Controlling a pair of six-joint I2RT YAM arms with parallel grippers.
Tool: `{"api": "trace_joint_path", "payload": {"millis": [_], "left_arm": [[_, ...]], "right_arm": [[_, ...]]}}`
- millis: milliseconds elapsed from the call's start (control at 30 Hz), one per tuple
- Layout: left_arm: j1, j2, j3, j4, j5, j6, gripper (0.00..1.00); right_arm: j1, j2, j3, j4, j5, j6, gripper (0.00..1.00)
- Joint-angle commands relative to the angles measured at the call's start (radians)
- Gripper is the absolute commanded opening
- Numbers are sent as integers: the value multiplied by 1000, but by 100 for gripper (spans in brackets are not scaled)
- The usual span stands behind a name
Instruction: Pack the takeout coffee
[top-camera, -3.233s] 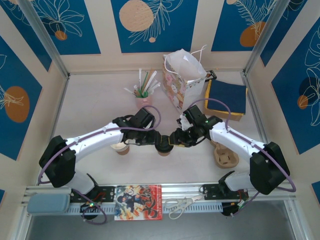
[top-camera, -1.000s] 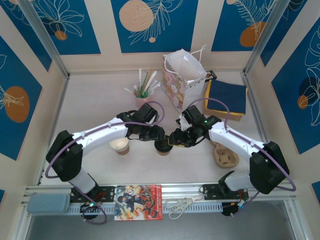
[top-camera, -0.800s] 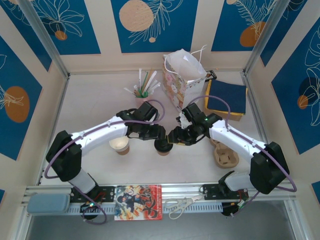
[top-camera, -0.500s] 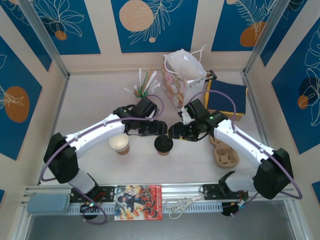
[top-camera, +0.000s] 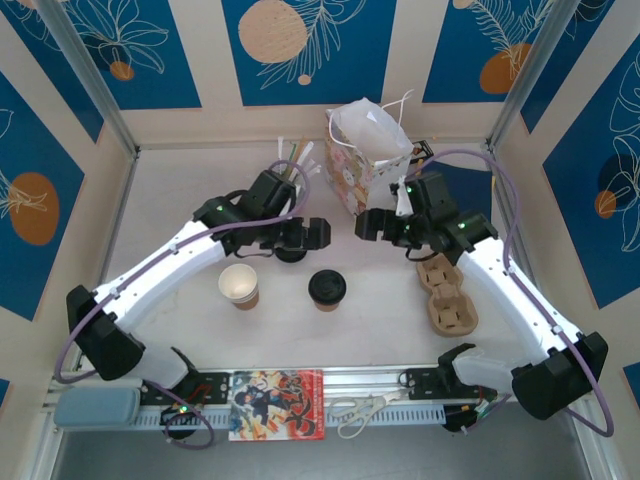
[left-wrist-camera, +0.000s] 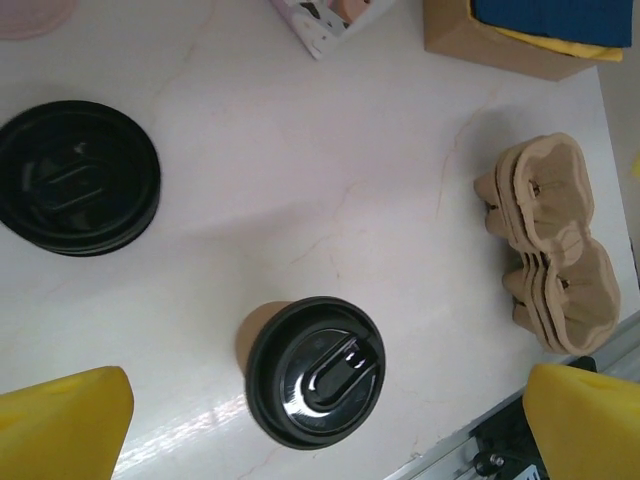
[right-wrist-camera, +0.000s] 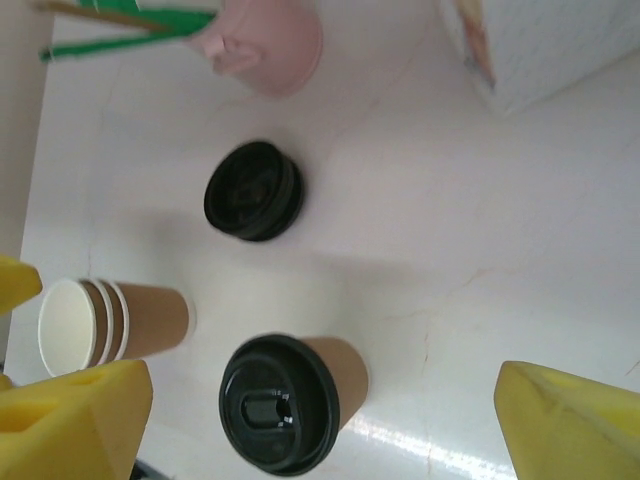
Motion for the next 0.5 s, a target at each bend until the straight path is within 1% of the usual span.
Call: {"api": "trace_joint_path", "payload": {"millis": [0, 100, 267, 367, 467], "left_arm": [[51, -41, 38, -73, -9, 57, 100], [106, -66, 35, -87, 9, 111, 100], [200, -110, 15, -103, 78, 172, 100], [214, -150, -14, -92, 88, 217, 100], [223, -167, -32, -98, 96, 235, 100]], "right_arm": [[-35, 22, 80, -28, 46, -42, 90], [-67, 65, 156, -41, 84, -56, 90], [-134, 179, 325, -85, 106, -72, 83], [-169, 254, 418, -91, 123, -87, 81], [-212, 336, 523, -114, 139, -92, 81]]}}
